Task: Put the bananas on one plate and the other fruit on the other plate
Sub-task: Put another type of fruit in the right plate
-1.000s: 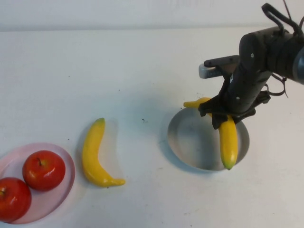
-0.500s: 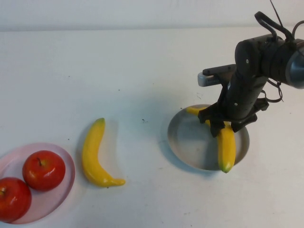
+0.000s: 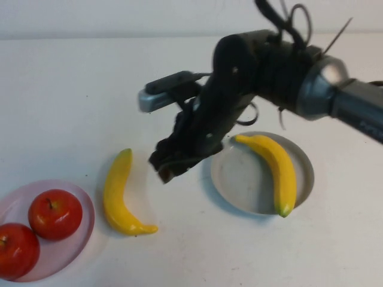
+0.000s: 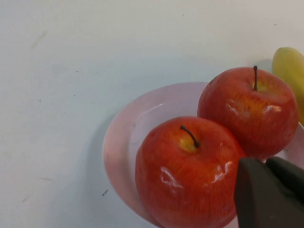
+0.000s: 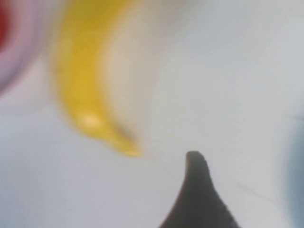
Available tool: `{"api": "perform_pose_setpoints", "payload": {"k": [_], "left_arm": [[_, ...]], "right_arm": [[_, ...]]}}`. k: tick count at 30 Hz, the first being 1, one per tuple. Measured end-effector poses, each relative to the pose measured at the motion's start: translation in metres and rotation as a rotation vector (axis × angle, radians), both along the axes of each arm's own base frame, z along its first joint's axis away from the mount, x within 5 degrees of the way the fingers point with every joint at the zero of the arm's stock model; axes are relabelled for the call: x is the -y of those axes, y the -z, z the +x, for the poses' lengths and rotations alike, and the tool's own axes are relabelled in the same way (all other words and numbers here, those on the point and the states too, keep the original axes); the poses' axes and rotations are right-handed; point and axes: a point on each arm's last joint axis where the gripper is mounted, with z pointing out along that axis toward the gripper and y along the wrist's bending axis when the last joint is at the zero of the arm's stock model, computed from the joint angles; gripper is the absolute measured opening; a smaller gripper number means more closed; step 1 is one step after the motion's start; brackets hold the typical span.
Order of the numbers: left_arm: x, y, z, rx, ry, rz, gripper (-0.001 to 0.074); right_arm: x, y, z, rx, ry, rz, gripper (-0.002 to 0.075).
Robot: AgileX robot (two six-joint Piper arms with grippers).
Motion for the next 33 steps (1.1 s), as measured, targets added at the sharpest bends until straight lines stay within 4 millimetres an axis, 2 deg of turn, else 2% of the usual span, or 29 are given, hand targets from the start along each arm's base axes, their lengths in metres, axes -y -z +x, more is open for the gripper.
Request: {"api": "perform_pose_setpoints", "payload": {"k": [6, 9, 12, 14, 21, 25, 33], "left_arm": [[0.000, 0.000, 0.000, 0.000, 0.000, 0.000, 0.0004], [0.000, 0.000, 0.000, 0.000, 0.000, 0.000, 0.0004], [0.000, 0.000, 0.000, 0.000, 0.000, 0.000, 0.0004], [0.000, 0.000, 0.000, 0.000, 0.000, 0.000, 0.0004], [0.000, 0.000, 0.000, 0.000, 0.000, 0.002, 0.0004], [0.000, 0.000, 0.000, 0.000, 0.000, 0.002, 0.0004], [0.000, 0.000, 0.000, 0.000, 0.000, 0.002, 0.0004]], "right_arm": [[-0.062, 0.017, -0.021, -0.015, -0.167, 0.027, 0.0417], [-0.080, 0.022, -0.021, -0.004, -0.191, 0.040, 0.0417], [-0.094, 0.027, -0.015, -0.004, -0.118, 0.060, 0.0417], [-0.099, 0.027, -0.011, 0.012, -0.079, 0.067, 0.0417], [-0.111, 0.050, 0.007, 0.022, 0.036, 0.059, 0.0432], [-0.115, 0.058, 0.010, 0.015, 0.045, 0.059, 0.0445], [-0.114, 0.061, 0.010, 0.011, 0.044, 0.042, 0.0448]]}}
